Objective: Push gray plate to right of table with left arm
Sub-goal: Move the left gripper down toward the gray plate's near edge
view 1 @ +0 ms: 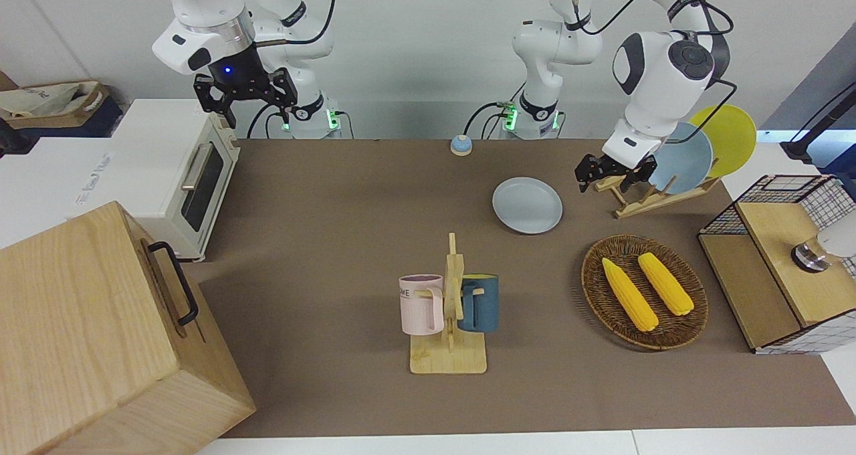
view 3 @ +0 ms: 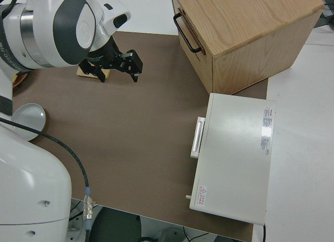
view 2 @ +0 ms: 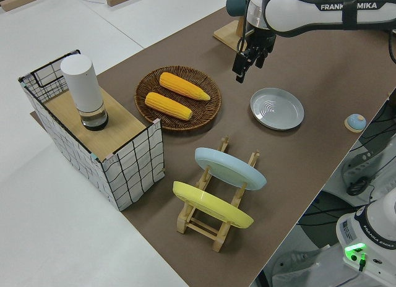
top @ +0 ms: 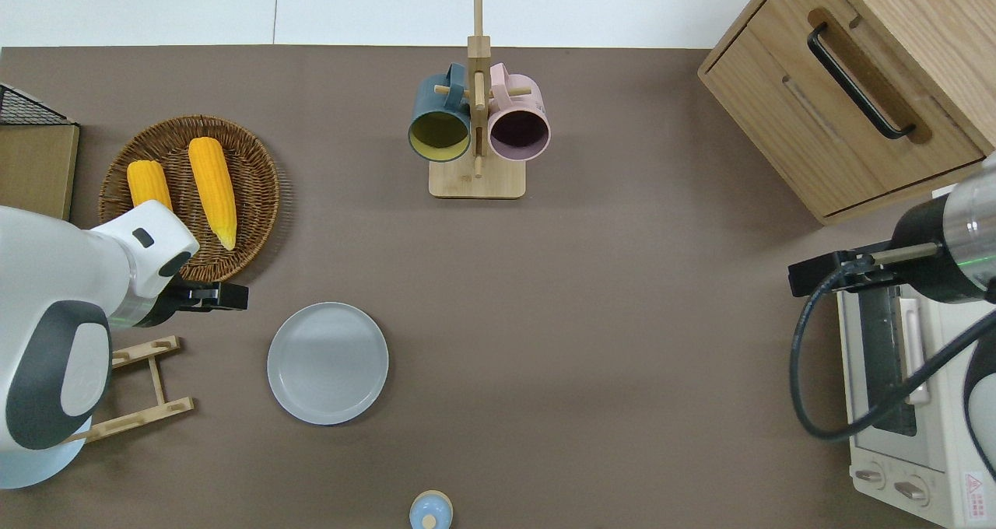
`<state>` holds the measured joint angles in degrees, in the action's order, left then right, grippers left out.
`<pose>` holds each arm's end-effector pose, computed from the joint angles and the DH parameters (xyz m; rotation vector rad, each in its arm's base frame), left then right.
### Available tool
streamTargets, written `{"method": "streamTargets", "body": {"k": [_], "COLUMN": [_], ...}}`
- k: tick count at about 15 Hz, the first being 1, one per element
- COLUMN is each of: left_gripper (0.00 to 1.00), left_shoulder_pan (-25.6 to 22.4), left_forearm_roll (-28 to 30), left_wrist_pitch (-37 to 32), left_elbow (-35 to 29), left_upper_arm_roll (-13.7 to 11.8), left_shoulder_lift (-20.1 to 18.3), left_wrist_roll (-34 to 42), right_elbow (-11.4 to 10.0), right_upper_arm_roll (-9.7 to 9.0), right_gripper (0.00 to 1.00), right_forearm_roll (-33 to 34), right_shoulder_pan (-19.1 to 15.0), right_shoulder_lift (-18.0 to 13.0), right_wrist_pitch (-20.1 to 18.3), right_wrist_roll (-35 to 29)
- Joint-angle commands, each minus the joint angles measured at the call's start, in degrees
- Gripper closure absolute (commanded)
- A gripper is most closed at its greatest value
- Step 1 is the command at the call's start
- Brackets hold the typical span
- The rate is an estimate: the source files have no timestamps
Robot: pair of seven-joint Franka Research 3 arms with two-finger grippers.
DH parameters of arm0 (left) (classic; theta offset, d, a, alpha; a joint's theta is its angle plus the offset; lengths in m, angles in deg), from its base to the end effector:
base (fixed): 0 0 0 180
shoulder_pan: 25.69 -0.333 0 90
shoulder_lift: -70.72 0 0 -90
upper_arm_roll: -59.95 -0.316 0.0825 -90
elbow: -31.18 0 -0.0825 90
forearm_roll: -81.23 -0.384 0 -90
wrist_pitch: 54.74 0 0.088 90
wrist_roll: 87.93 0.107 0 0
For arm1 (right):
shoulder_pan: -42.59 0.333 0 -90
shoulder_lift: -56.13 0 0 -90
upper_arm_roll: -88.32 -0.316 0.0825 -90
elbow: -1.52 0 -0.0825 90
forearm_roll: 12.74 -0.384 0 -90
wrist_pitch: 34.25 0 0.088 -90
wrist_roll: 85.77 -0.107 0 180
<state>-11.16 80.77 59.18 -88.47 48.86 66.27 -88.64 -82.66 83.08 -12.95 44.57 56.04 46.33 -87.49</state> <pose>0.5253 -0.0295 0.4559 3.1336 -0.0811 -0.0377 0.5324 0.0679 0.6585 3.1352 0.1514 -0.0963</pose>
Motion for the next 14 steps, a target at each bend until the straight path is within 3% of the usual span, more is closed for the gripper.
{"method": "streamTargets", "body": {"k": [1, 4, 14], "left_gripper": [0.01, 0.00, 0.00], "left_shoulder_pan": [0.1, 0.1, -0.1], "left_forearm_roll": [-1.2, -1.2, -1.2], "left_wrist_pitch": [3.8, 9.0, 17.6], "left_elbow": [-5.8, -10.8, -17.8], "left_upper_arm_roll": [0.2, 0.2, 0.2], "left_shoulder_lift": [-3.3, -4.7, -4.7], "left_wrist_roll": [-0.2, -0.7, -0.8], "right_elbow": [0.1, 0.1, 0.0], "right_upper_arm_roll": [-0.30, -0.30, -0.30], "right_gripper": [0.017, 0.017, 0.017], "right_forearm_roll": [-0.6, -0.6, -0.6], "right_shoulder_pan": [-0.7, -0.7, -0.7], "right_shoulder_lift": [-0.3, -0.3, -0.3], "right_wrist_pitch": [-0.7, -0.7, -0.7], "right_wrist_roll": [0.1, 0.1, 0.1]}}
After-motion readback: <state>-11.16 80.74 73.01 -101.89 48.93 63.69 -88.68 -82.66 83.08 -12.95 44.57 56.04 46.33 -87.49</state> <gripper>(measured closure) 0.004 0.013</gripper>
